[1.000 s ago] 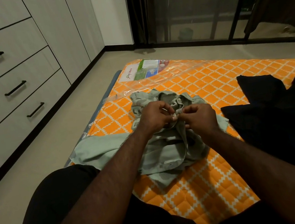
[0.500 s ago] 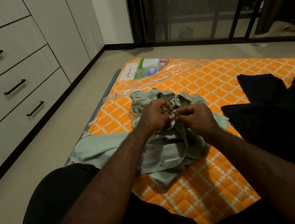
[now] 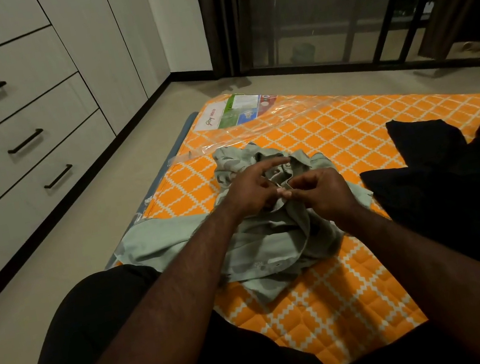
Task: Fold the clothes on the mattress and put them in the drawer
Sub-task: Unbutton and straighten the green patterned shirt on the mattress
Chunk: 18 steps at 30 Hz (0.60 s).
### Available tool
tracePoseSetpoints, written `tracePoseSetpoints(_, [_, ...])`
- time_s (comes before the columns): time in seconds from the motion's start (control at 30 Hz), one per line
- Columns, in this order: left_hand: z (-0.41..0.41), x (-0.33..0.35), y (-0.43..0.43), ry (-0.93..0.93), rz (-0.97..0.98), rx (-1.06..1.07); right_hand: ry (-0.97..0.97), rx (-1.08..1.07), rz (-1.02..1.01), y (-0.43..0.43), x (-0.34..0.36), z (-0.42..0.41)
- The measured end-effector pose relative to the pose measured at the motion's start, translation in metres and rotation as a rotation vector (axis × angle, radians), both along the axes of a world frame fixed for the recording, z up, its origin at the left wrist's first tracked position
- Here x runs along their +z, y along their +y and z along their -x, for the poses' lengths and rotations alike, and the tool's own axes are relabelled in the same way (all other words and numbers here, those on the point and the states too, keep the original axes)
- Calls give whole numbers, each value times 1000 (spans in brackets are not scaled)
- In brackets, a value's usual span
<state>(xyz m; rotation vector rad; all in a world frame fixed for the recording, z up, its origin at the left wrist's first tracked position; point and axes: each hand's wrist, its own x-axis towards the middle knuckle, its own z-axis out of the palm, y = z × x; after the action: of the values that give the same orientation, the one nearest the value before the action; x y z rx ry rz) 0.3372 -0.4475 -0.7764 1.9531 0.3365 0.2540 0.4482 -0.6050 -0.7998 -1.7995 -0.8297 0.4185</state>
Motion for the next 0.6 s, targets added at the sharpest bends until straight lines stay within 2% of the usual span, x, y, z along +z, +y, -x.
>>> tracePoseSetpoints(0.13, [0, -5, 3, 23, -134, -97, -77, 20, 21, -1, 1, -1])
tracePoseSetpoints(0.3, [-3, -5, 0, -1, -375, 59, -84, -18, 11, -1, 1, 1])
tracePoseSetpoints(0.5, [-8, -8, -9, -59, -486, 158, -89, -125, -25, 4, 4, 7])
tracePoseSetpoints(0.6, [-9, -9, -14, -77, -481, 206, -80, -162, -25, 5, 7, 8])
